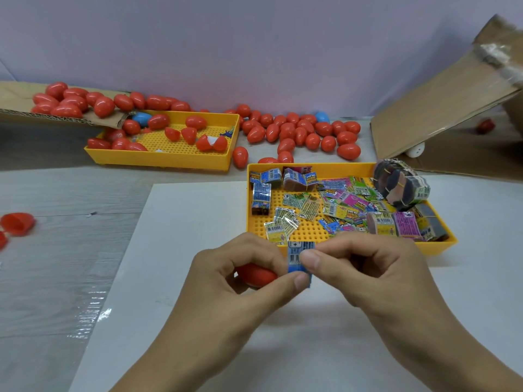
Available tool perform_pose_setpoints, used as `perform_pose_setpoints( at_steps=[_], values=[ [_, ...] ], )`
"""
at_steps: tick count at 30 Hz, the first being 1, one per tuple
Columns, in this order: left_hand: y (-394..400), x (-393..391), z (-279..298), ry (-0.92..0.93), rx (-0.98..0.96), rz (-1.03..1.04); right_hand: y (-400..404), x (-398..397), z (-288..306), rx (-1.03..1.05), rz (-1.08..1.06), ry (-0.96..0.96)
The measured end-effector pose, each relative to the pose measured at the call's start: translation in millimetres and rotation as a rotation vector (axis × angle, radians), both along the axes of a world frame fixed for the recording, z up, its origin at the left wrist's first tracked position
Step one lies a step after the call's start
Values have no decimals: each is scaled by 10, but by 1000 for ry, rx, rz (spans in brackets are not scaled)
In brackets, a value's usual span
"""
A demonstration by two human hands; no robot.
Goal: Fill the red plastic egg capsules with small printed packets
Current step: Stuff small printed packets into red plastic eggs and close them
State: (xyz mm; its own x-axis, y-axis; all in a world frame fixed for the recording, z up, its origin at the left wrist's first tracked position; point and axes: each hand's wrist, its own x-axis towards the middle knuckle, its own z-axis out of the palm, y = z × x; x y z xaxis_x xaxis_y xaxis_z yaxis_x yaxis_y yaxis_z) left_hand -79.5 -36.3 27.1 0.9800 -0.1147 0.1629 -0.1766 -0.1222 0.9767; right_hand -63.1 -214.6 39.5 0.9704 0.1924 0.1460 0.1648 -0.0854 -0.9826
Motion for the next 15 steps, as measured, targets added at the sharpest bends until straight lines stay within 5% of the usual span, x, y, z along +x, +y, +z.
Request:
perform_pose_setpoints(
  at_steps=[6,15],
  values=[
    [17,28,30,145,-179,-89,-17,17,57,190,149,58],
    [21,32,35,201,-321,-128,-23,41,62,209,183,116]
  ],
)
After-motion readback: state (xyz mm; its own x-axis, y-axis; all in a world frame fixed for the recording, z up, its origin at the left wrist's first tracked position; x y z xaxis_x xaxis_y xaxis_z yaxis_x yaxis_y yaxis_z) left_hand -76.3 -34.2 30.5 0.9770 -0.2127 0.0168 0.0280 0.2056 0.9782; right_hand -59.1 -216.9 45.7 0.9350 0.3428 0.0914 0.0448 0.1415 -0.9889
